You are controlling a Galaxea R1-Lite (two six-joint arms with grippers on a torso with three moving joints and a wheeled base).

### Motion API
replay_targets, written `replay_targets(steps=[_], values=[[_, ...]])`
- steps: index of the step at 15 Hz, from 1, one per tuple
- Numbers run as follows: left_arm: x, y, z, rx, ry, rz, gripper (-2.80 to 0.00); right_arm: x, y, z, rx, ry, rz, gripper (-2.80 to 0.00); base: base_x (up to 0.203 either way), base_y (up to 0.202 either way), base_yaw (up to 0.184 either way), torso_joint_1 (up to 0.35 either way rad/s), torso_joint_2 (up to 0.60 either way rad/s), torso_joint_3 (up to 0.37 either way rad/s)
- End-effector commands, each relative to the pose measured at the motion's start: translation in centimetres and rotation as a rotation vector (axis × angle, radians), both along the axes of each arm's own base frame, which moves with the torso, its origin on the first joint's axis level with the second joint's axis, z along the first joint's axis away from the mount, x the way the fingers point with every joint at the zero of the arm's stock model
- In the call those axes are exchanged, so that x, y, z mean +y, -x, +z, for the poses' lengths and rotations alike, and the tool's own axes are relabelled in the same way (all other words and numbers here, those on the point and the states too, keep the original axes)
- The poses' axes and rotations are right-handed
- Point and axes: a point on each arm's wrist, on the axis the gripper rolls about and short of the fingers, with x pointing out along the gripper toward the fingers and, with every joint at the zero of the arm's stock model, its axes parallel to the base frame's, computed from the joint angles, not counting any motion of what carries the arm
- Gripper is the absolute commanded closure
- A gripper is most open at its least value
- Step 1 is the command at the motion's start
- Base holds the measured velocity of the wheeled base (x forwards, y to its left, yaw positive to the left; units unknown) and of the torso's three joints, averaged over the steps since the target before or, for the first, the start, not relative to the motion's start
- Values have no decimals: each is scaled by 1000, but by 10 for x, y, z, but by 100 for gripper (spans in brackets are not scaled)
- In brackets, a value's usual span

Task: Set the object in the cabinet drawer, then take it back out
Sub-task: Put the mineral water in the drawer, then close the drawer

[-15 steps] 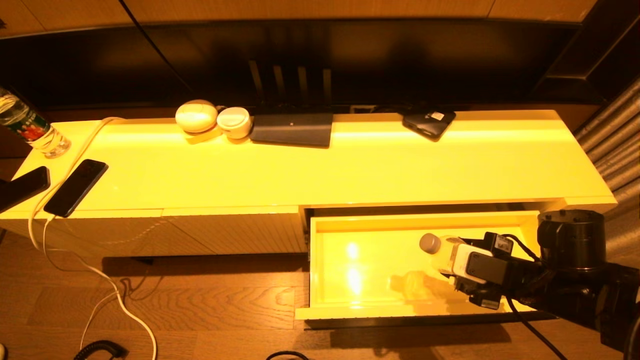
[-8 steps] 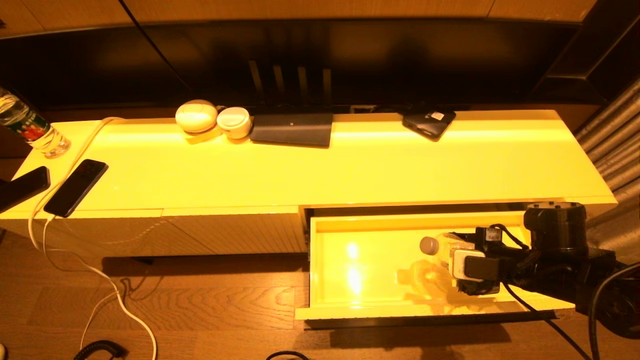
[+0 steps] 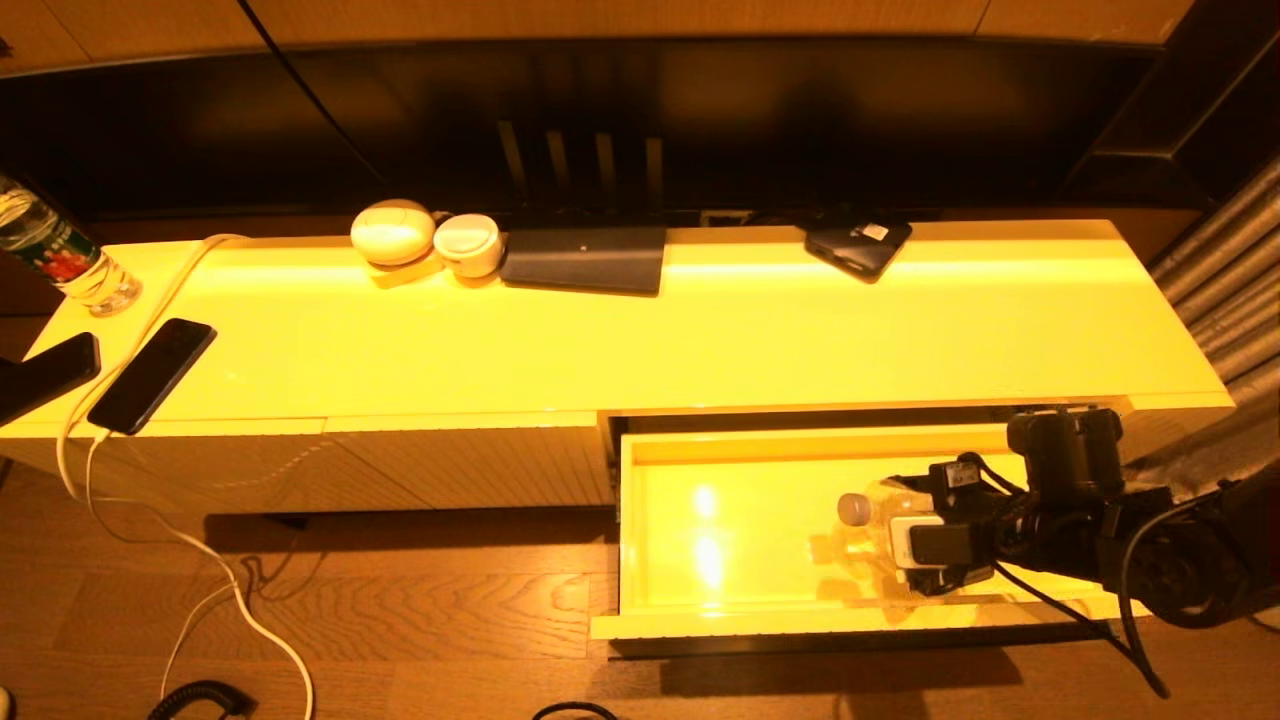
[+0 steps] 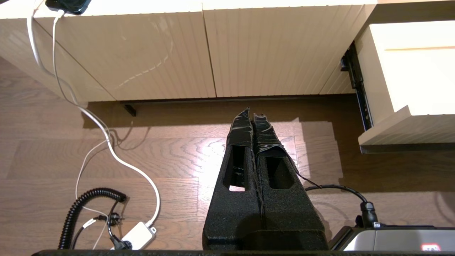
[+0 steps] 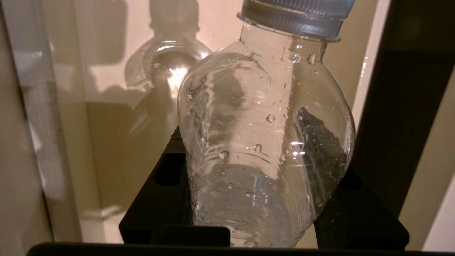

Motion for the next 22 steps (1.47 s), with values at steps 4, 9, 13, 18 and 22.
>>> replay_targets(steps=[4, 9, 13, 18, 22], values=[[0, 0, -1, 3, 0, 2, 0, 1, -13, -8, 24, 12, 2, -280, 0, 0, 0, 0, 0, 0], [0, 0, 0, 1, 0, 2, 0, 2, -16, -10, 32, 10, -1, -280, 0, 0, 0, 0, 0, 0], [0, 0, 0, 1, 0, 1, 0, 3, -19, 8, -27, -11, -7, -280, 0, 0, 0, 0, 0, 0], [0, 0, 0, 1, 0, 2, 0, 2, -2, 66, -154, -132, -60, -280, 0, 0, 0, 0, 0, 0], [0, 0, 0, 1, 0, 0, 0, -5, 32, 106, -131, -267, -146, -280, 0, 0, 0, 0, 0, 0]])
